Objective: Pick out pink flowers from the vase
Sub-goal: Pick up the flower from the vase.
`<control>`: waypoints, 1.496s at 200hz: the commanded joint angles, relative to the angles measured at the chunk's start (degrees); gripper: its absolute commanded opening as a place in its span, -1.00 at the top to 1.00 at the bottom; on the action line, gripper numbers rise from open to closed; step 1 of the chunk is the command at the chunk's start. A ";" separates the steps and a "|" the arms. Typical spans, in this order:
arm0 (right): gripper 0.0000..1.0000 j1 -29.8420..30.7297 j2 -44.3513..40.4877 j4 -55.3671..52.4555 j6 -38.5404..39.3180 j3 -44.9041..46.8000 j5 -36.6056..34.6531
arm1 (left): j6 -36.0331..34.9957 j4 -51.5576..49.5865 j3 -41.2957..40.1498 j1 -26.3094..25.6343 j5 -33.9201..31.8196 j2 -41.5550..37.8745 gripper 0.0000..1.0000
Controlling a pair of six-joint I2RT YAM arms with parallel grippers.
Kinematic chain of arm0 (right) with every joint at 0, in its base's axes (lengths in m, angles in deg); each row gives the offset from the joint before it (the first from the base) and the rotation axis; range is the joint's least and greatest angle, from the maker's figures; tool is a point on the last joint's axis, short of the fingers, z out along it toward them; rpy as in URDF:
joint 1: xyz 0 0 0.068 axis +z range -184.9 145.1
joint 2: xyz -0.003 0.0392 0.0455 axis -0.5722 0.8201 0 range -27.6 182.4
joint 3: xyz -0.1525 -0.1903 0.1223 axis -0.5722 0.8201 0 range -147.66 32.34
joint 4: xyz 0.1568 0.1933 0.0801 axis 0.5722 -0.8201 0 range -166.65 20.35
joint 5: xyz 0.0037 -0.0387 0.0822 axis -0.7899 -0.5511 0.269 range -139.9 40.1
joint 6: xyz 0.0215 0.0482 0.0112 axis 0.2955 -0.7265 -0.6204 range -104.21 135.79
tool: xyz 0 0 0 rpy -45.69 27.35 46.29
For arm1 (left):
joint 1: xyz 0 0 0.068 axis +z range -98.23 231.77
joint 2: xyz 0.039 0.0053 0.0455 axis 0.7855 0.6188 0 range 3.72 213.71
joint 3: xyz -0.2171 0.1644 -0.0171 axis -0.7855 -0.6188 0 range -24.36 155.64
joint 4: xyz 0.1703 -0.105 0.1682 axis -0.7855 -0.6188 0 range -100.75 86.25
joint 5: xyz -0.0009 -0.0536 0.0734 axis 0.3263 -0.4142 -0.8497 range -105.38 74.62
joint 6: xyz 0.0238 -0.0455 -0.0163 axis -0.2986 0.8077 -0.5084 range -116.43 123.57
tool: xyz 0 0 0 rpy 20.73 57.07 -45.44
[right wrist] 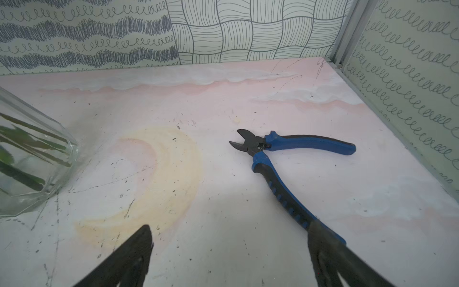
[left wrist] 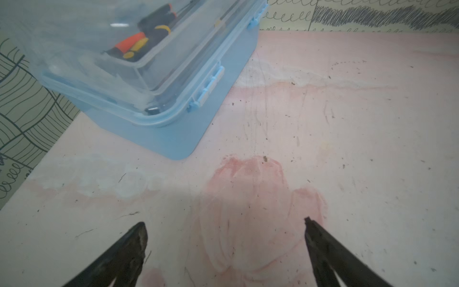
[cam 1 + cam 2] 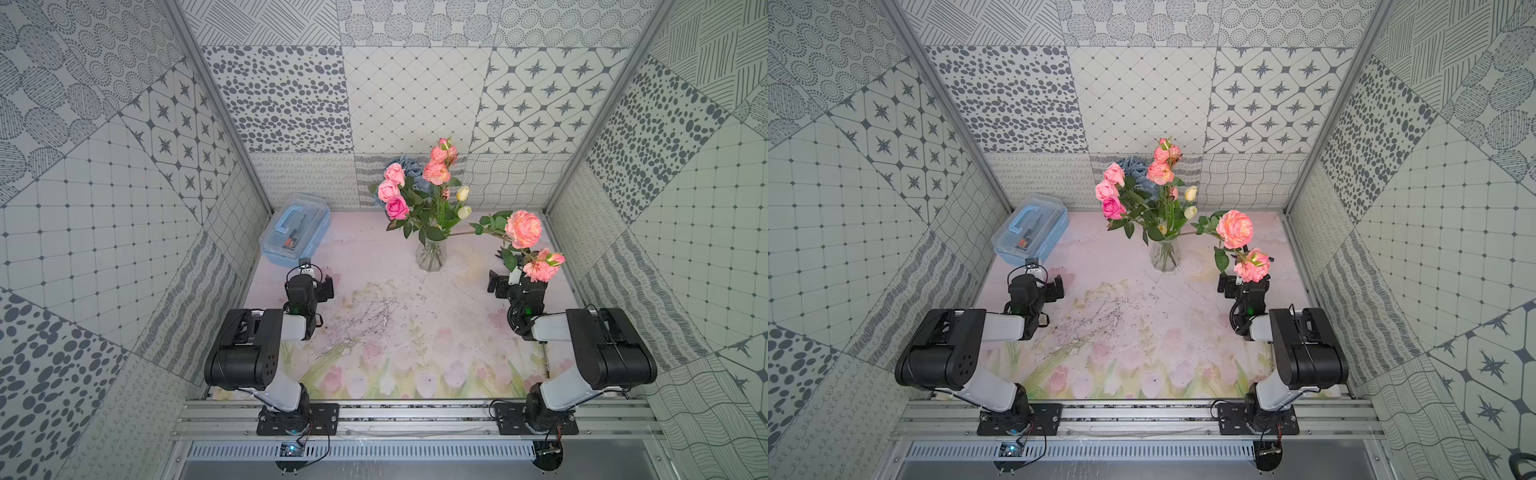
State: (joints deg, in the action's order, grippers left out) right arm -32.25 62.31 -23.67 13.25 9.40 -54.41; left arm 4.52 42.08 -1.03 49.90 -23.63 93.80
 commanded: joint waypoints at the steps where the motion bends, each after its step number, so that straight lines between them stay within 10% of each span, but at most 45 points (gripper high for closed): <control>1: -0.96 0.33 -0.79 2.01 0.96 -0.71 0.03 | -0.77 1.81 0.49 -0.08 -0.38 0.00 -0.97; 230: -0.96 0.07 -1.77 1.37 -0.88 -0.73 -3.58 | -1.10 2.13 0.42 -0.51 -1.03 -0.08 -0.97; 299: -0.96 -0.23 -17.09 -21.36 -9.37 -6.03 -9.94 | -3.51 -25.18 12.77 -7.98 -6.80 -10.47 -0.97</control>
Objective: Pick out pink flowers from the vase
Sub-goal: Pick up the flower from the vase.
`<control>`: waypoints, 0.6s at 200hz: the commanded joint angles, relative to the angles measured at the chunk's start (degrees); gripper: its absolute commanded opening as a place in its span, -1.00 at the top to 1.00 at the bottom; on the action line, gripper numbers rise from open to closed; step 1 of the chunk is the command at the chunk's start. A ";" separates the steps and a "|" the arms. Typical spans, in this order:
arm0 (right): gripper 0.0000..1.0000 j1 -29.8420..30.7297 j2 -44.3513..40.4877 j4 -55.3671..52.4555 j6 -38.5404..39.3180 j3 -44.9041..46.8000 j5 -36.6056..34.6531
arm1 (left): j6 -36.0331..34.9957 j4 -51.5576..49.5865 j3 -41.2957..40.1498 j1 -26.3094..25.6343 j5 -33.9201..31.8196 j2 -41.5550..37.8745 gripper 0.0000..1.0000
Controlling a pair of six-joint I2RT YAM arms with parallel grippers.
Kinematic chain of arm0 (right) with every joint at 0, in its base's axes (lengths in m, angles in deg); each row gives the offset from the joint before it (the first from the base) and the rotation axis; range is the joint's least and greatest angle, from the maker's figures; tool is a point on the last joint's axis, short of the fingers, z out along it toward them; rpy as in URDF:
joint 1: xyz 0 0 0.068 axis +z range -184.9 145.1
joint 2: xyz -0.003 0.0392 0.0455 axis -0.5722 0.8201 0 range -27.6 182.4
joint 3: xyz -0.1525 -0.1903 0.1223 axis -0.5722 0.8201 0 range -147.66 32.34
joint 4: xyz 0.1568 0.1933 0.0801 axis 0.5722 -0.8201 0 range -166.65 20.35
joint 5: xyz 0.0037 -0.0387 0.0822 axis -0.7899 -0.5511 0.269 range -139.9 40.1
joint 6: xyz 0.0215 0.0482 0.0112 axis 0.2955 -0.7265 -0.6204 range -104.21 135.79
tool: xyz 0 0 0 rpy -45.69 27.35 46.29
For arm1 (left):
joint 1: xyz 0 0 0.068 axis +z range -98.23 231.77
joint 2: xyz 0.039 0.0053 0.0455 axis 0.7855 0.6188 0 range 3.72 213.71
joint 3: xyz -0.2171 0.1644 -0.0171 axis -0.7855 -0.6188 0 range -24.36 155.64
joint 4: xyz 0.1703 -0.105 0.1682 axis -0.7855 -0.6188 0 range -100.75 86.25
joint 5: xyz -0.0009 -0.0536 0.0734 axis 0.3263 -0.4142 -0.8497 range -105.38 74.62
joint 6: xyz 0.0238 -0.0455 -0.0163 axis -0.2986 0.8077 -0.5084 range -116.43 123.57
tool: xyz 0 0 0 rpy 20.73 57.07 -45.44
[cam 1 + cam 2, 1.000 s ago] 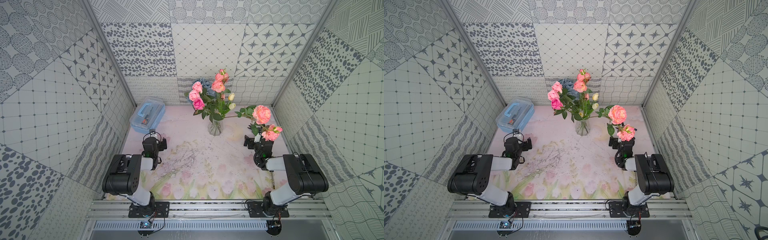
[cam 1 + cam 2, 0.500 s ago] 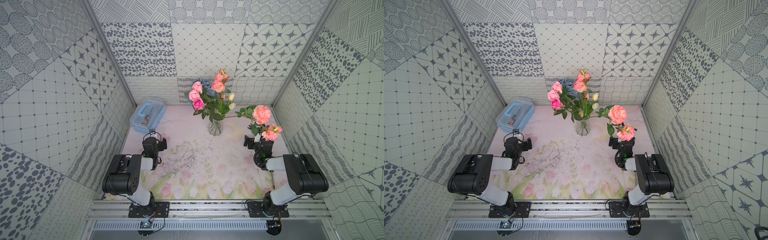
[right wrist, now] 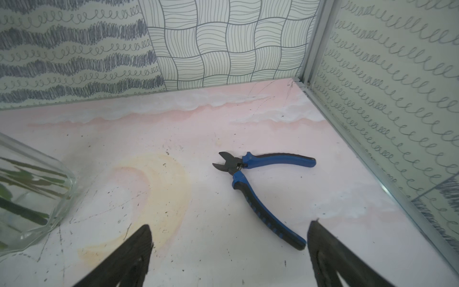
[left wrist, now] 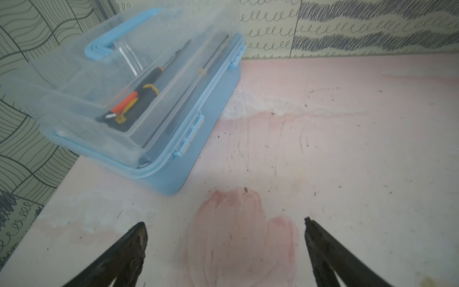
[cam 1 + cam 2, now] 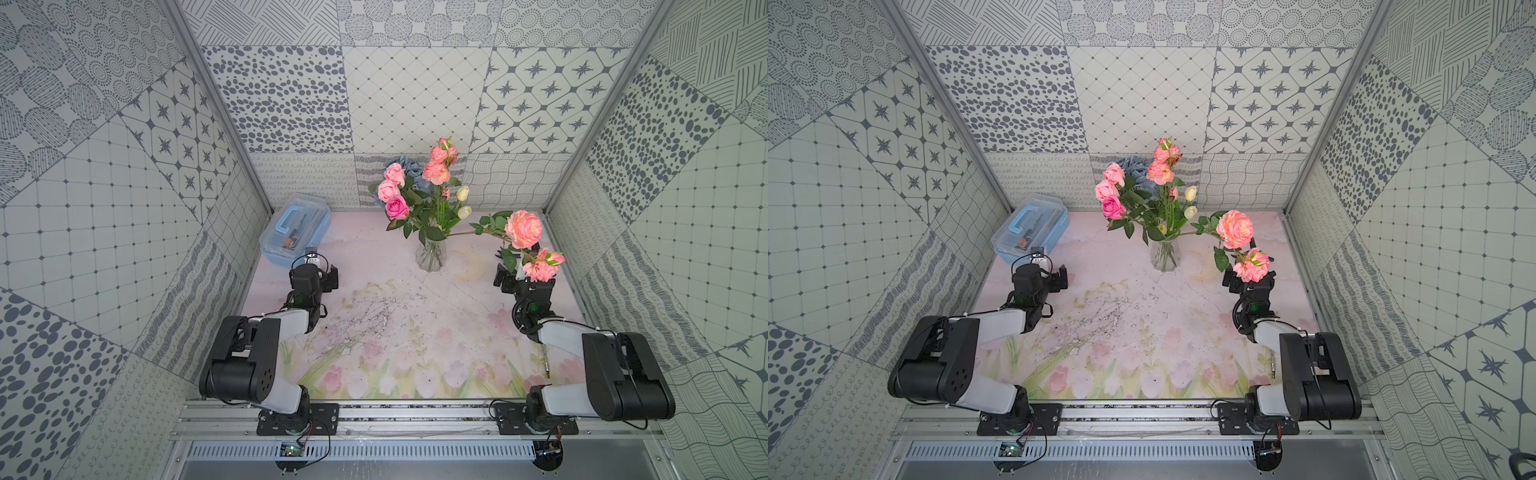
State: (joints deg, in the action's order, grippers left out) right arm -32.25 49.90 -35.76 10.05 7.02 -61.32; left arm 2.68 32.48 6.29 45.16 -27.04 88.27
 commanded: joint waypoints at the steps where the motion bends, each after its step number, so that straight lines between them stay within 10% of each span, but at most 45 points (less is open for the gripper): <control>1: -0.96 -0.26 -4.83 -9.58 -6.37 -3.80 -2.70 | -1.58 -15.84 5.64 -3.28 -3.21 -5.06 -0.97; 58: -0.96 -0.80 -9.87 -23.17 -14.57 -9.13 16.13 | 3.32 -24.35 12.20 -4.26 5.33 -9.84 -0.97; 120: -0.96 2.76 -10.11 -7.10 -26.29 5.00 22.16 | 11.75 -32.72 17.73 -4.37 8.08 -13.59 -0.97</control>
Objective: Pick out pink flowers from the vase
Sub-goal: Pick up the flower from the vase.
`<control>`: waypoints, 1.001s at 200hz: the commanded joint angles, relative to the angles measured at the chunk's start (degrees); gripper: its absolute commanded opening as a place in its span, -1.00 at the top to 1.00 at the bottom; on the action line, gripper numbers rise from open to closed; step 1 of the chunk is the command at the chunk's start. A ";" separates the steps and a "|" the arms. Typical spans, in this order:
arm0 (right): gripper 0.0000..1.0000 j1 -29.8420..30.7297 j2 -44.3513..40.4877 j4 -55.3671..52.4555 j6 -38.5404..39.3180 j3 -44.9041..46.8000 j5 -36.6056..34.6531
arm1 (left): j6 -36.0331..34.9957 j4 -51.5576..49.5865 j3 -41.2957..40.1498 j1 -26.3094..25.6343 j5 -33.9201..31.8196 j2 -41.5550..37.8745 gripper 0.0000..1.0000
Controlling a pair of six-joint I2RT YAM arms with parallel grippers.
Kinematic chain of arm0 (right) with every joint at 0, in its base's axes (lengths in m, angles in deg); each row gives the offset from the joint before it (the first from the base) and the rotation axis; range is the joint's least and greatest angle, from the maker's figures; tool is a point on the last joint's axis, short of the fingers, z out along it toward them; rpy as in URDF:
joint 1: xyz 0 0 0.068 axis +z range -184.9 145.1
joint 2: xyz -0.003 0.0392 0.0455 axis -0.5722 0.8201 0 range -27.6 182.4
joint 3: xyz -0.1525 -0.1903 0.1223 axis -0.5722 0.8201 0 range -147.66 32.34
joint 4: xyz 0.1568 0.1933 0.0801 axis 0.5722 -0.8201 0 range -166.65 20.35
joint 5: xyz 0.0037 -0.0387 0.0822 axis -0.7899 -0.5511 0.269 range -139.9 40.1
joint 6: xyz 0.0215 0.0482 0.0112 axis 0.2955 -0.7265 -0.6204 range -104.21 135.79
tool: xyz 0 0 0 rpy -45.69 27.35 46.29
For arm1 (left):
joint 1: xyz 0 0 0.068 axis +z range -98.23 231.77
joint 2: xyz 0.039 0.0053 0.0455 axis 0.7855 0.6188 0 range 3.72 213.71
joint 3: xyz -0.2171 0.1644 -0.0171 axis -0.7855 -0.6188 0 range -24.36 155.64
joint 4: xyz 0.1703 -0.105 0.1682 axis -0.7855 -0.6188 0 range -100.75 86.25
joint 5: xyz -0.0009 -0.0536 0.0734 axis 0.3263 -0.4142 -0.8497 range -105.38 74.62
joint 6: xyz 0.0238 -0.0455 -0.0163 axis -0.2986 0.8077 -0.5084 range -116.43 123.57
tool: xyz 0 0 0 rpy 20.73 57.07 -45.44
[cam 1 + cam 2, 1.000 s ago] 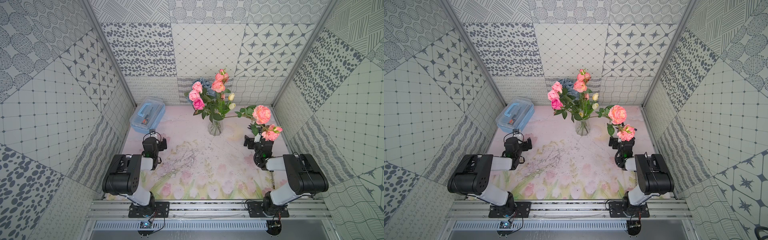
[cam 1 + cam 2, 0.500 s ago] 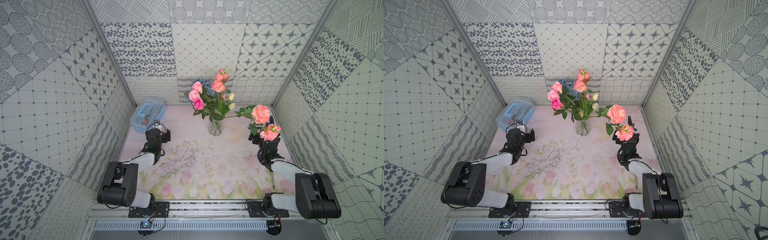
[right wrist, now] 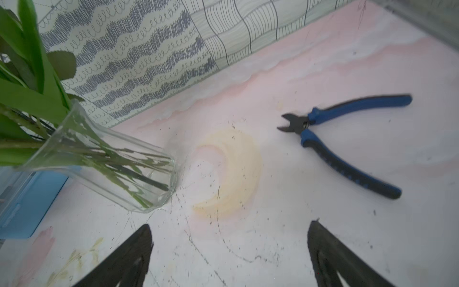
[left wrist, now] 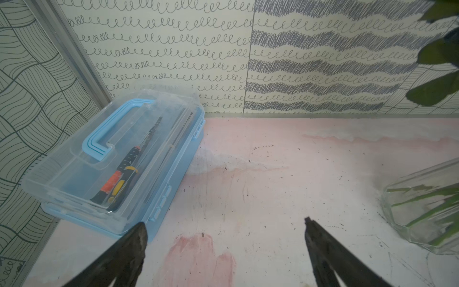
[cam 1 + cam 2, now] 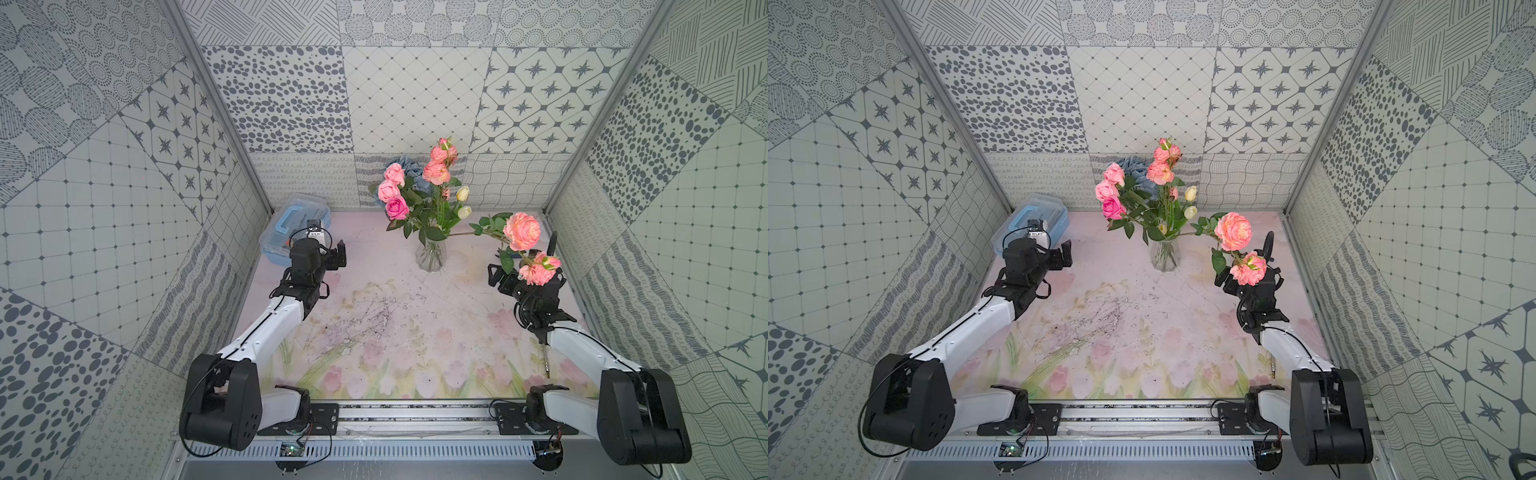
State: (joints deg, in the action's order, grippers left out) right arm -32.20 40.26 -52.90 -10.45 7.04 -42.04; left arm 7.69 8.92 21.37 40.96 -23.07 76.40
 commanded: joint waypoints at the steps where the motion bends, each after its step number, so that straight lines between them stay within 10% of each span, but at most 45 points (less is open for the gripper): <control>1: -0.96 3.00 -0.54 10.53 -5.81 5.21 2.74 | 6.90 -9.20 2.77 -0.13 4.22 -1.72 -0.97; 67: -0.83 26.89 10.01 36.13 6.84 1.47 -19.41 | 12.55 -10.73 5.20 -0.18 9.39 -2.44 -0.97; 200: -0.20 28.99 20.74 43.81 13.32 -15.36 -29.59 | 16.27 -9.72 5.24 -0.12 12.96 -1.76 -0.97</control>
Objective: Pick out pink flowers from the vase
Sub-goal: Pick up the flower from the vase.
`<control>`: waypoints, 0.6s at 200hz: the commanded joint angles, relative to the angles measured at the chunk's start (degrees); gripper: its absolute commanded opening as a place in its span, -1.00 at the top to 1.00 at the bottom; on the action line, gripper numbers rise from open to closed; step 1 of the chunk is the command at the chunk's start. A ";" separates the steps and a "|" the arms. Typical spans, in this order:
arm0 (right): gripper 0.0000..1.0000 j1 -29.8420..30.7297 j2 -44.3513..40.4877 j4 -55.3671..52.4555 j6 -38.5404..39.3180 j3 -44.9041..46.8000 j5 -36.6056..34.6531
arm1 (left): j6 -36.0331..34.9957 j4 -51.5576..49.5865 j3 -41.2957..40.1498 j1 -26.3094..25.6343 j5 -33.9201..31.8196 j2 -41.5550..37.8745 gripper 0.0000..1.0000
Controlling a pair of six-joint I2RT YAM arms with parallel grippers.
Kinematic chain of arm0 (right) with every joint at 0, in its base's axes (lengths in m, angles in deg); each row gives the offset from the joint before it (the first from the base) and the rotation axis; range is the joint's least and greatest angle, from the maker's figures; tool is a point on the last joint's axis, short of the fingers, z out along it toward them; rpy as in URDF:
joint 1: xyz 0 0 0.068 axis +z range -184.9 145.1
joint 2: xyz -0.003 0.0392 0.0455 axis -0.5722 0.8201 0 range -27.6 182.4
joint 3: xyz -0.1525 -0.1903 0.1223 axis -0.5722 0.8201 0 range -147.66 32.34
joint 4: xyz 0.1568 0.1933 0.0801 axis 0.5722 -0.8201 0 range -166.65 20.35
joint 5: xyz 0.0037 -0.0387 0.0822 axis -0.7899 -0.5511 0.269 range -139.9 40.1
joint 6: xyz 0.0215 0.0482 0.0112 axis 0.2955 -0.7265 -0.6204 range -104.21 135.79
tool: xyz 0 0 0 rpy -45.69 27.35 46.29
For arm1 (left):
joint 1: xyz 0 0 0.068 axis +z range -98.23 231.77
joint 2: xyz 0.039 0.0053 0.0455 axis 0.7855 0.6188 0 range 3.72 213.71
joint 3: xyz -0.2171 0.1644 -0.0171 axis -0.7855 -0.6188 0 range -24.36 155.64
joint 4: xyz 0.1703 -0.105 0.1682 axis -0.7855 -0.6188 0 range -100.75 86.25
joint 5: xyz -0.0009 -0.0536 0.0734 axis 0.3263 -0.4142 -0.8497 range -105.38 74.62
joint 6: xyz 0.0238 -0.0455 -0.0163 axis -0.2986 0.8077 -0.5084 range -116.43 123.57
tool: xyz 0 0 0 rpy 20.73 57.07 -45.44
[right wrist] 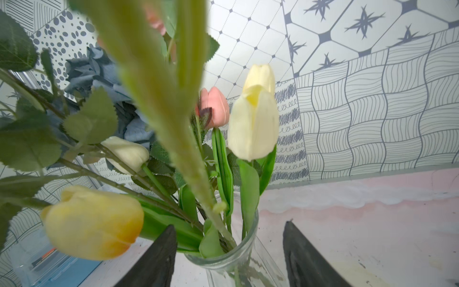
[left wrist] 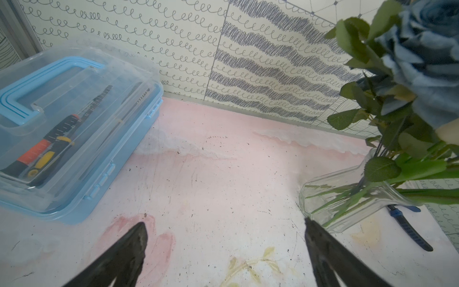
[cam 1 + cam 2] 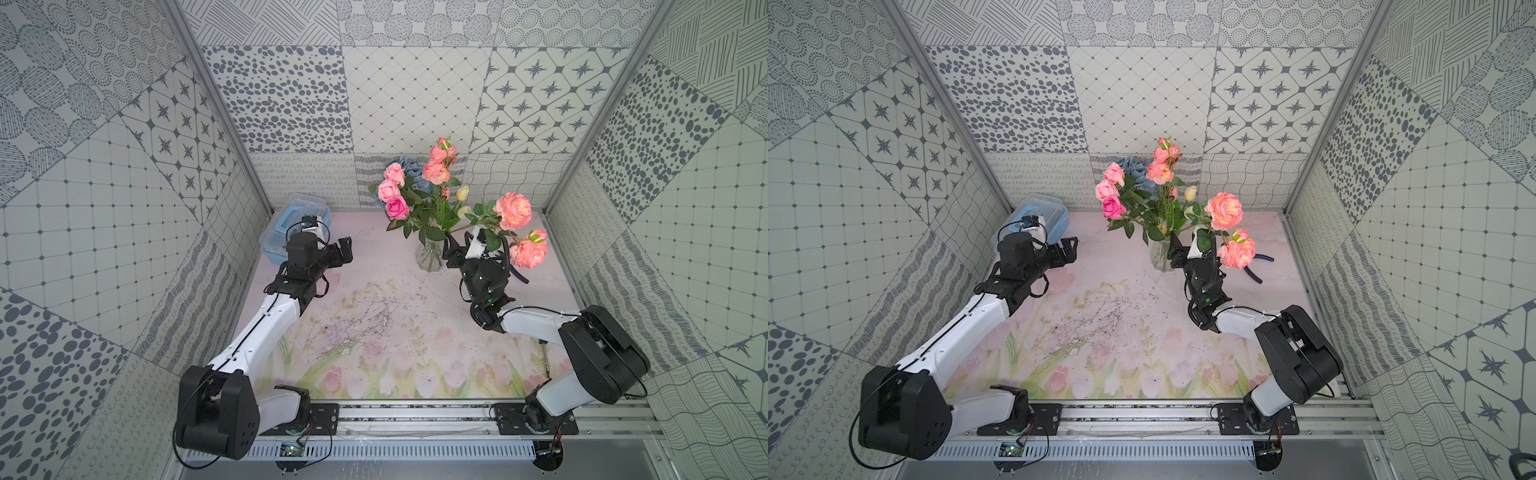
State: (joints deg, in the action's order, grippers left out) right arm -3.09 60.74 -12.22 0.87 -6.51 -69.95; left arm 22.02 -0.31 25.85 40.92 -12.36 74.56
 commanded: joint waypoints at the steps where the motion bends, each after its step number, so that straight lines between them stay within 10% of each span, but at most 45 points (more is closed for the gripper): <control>1: -0.19 -0.19 0.26 3.09 2.00 -1.83 -1.67 | 1.93 -0.48 0.76 -0.06 2.25 0.08 -0.97; 120: 0.58 -3.25 -4.82 -2.48 3.71 -5.52 1.01 | 2.02 -1.16 1.02 -0.08 2.14 -0.34 -0.97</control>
State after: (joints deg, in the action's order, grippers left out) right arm -5.28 58.20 -15.48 3.30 -9.94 -70.10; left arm 23.90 -0.33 25.85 40.92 -10.91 74.67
